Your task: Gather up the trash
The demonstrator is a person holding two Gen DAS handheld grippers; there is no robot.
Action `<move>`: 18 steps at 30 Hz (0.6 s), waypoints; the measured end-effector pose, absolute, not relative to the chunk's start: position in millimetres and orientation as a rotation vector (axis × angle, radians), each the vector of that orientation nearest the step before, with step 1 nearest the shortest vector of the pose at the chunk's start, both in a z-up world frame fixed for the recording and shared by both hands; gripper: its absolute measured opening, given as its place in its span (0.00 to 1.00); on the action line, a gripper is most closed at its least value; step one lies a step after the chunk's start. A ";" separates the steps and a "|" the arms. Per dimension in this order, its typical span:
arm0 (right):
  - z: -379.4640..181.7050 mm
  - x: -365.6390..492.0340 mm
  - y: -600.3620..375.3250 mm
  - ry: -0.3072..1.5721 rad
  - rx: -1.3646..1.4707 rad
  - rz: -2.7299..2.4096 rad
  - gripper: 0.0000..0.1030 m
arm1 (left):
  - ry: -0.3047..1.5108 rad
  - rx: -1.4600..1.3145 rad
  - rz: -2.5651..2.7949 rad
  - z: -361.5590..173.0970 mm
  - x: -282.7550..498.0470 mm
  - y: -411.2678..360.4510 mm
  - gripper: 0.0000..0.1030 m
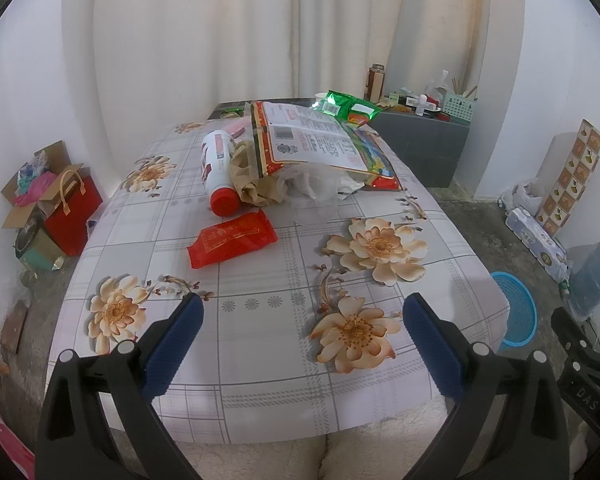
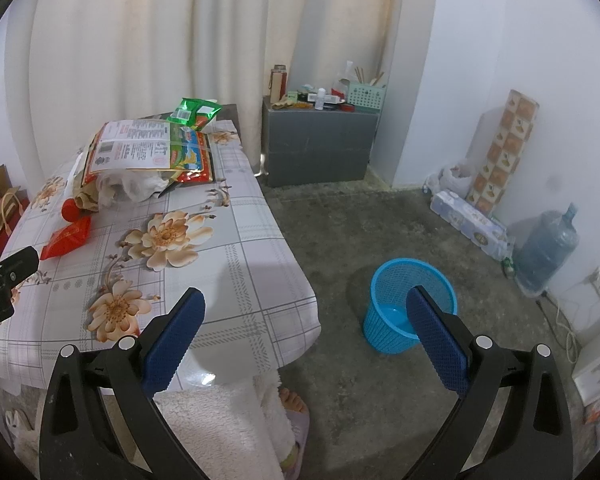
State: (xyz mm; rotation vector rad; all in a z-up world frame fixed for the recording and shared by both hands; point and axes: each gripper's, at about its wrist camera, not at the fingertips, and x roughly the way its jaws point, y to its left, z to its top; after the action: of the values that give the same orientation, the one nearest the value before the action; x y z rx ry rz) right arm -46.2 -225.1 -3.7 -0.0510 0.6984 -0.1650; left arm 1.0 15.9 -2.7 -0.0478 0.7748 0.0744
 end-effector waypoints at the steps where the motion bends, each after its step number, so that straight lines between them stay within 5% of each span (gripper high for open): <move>1: -3.9 -46.2 -225.1 0.698 -0.051 -0.165 0.94 | 0.774 -0.048 0.074 -2.6 0.9 15.4 0.95; 18: -4.3 -45.6 -225.0 0.701 -0.050 -0.165 0.94 | 0.775 -0.047 0.073 -2.7 0.9 15.6 0.95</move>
State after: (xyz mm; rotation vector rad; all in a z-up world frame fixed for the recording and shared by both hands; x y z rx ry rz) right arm -45.6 -225.0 -4.3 -0.0496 0.7014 -0.1646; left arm 0.9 15.6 -2.7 -0.0472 0.7751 0.0727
